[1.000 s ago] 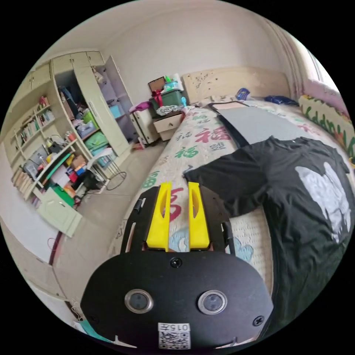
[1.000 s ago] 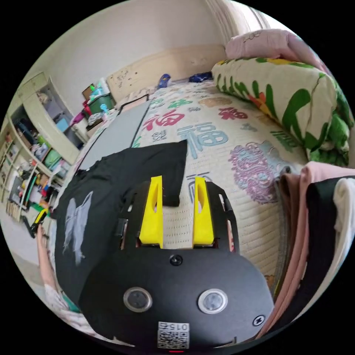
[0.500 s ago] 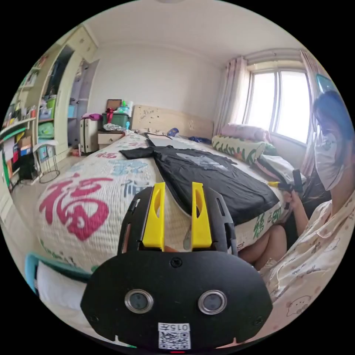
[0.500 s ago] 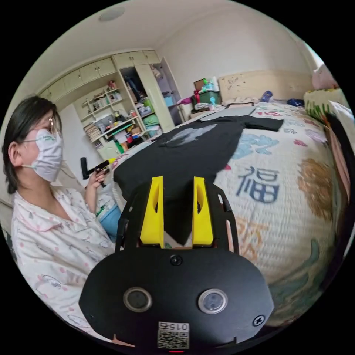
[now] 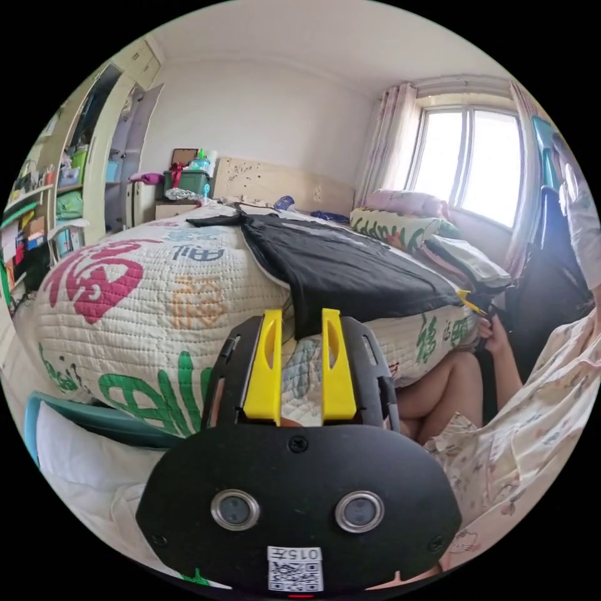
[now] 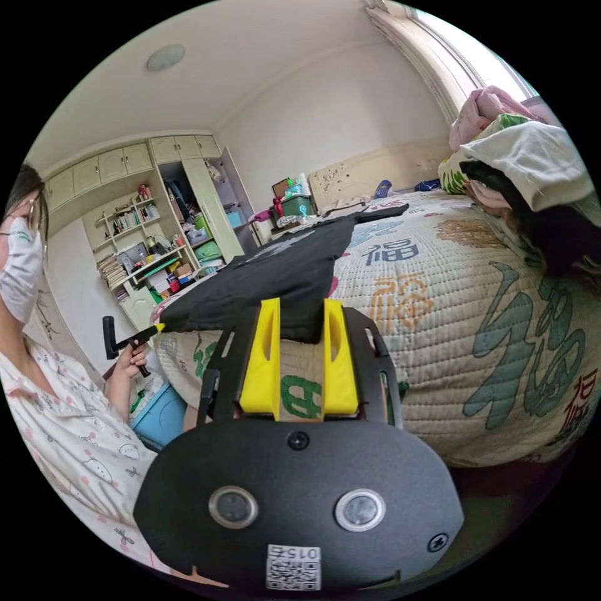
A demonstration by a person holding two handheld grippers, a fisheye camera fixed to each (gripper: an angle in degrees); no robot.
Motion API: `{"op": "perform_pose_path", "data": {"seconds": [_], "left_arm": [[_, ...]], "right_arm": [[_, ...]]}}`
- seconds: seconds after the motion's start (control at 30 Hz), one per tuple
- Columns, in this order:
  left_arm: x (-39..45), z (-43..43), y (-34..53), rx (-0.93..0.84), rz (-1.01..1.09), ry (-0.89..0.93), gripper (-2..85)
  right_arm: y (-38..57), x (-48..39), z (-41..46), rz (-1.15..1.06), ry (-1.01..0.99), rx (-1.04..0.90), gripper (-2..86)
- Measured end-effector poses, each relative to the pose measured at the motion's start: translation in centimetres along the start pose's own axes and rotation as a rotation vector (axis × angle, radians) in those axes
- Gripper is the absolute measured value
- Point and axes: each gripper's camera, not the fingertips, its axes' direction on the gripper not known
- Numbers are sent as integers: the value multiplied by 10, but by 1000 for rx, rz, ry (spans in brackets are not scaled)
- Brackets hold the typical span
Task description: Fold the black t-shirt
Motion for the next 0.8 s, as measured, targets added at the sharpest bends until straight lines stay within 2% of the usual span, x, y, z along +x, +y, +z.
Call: {"op": "perform_pose_path", "data": {"seconds": [0.1, 0.23, 0.4, 0.63, 0.7, 0.8], "left_arm": [[-8, -3, -2, 5, 35, 23, 17], [-29, -8, 1, 30, 13, 40, 7], [-60, -25, 15, 163, -52, 60, 4], [-71, 19, 23, 36, -26, -41, 4], [-65, 48, 27, -22, 25, -108, 5], [-62, 72, 30, -17, 26, -150, 7]], "right_arm": [[-5, -6, 2, -7, 52, -43, 50], [-4, -15, 1, -6, 75, -60, 12], [9, -30, -9, -4, 85, -16, -2], [21, -58, 19, -44, 172, -104, -3], [28, -74, 33, -63, 222, -83, -3], [35, -91, 44, -71, 264, -60, -3]]}}
